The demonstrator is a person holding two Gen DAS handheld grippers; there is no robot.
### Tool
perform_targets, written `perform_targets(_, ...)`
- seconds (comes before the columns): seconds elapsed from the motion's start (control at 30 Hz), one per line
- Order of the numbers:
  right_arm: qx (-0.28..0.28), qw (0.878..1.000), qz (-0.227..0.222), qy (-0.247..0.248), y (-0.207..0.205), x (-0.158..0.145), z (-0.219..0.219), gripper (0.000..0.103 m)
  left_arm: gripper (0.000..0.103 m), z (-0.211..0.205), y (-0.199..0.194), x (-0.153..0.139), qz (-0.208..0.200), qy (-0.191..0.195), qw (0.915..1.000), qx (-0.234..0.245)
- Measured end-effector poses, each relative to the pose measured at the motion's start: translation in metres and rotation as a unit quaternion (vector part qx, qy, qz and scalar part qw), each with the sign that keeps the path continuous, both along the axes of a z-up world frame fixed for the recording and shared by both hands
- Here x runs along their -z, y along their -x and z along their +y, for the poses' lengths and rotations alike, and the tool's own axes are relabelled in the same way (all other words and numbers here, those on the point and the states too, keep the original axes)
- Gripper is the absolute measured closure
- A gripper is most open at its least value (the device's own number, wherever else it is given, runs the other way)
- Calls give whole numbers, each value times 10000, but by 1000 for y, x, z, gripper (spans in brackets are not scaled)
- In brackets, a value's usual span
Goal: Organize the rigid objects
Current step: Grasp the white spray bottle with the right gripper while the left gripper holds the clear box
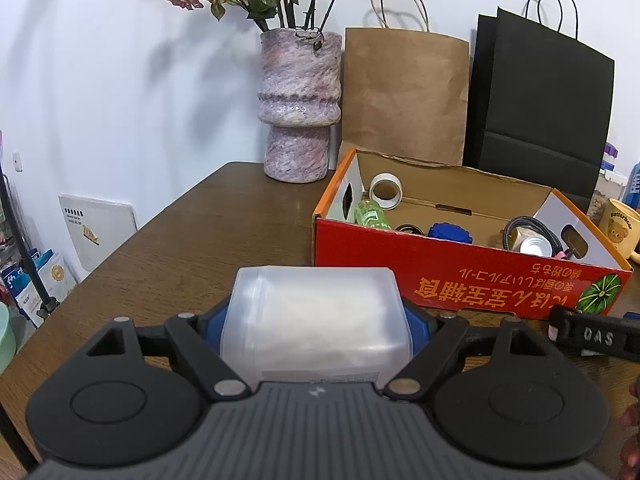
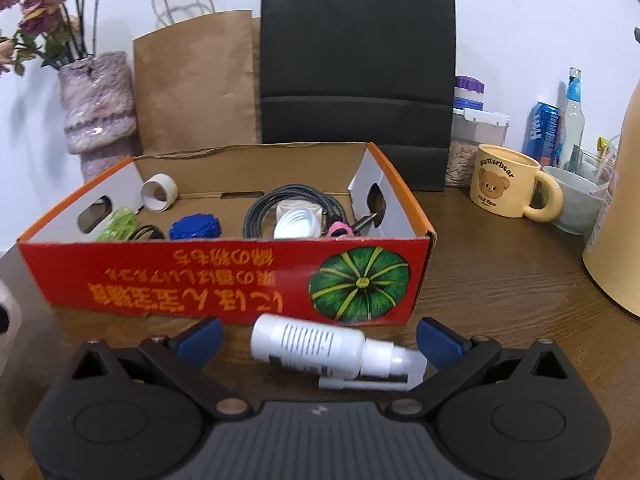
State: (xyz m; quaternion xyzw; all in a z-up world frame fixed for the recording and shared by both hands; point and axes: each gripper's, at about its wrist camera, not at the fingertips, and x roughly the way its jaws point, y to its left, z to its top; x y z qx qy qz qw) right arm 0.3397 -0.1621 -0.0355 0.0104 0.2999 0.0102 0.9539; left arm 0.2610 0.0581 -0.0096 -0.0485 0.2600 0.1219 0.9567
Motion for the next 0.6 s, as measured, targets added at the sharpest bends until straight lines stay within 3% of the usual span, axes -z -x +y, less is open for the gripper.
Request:
perform_targets(0.47,318,9979,459,-313,-28,13,-8,0,20,0,-1,2,18,-20,10000,-25)
perform_targets(0.6,367,9980,478,-208,-28,16,-6,0,20,-1,-2,3,31,-24,10000,-40)
